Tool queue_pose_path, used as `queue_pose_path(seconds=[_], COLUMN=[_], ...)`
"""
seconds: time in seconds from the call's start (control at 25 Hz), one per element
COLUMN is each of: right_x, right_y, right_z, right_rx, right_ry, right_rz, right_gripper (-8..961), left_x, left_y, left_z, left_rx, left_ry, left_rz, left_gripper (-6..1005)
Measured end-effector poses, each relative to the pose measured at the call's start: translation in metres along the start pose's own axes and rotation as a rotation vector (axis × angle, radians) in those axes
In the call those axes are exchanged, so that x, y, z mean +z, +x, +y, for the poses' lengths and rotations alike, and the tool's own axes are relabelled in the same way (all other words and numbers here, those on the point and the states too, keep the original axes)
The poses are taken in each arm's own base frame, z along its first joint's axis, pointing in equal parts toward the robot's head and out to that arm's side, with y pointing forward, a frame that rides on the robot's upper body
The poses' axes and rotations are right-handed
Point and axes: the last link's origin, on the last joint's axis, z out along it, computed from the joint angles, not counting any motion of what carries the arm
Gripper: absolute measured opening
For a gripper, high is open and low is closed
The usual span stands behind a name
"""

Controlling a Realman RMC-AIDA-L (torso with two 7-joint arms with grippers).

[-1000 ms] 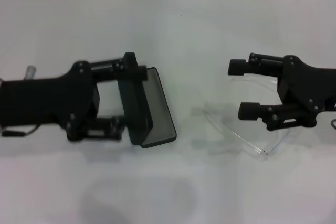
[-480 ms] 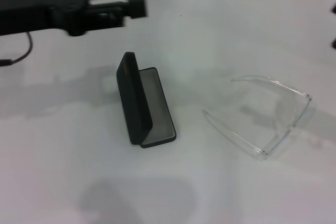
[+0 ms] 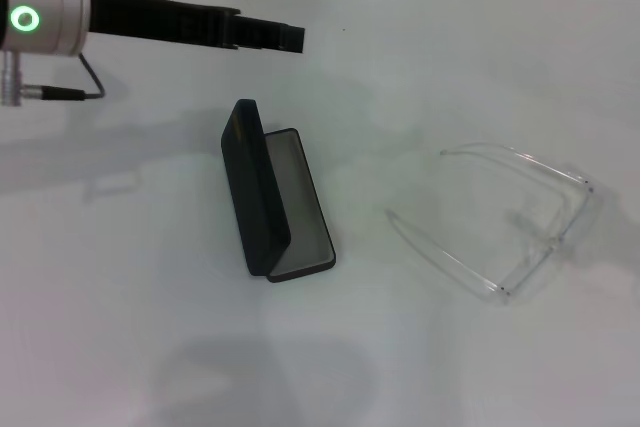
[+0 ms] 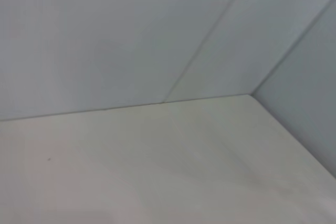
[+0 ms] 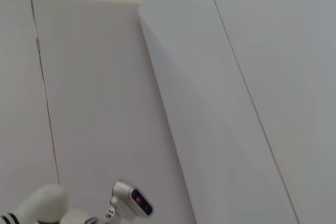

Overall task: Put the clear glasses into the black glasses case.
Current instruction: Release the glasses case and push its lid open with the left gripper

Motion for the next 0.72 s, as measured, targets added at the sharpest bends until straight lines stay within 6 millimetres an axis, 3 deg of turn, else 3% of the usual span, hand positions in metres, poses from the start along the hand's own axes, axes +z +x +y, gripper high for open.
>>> queue_pose_path(seconds=[0.24, 0.44, 0.72], right_x=[-0.008, -0.01, -0.01], right_y=[0.0, -0.003, -0.005], right_z=[-0.001, -0.003, -0.006], right_rx=[-0.045, -0.077, -0.126], right_ry=[0.033, 0.034, 0.034], right_rz=[0.016, 0.025, 0.033], right_gripper=[872, 872, 872], left_x=[-0.02, -0.002, 0.031], left_y=[0.02, 0.021, 0.008], left_z=[0.034, 0.05, 0.047], left_rx=[0.024, 0.024, 0.053], left_ry=[0.167, 0.316, 0.408], left_rz=[0.001, -0.136, -0.329], left_gripper=[675, 674, 674])
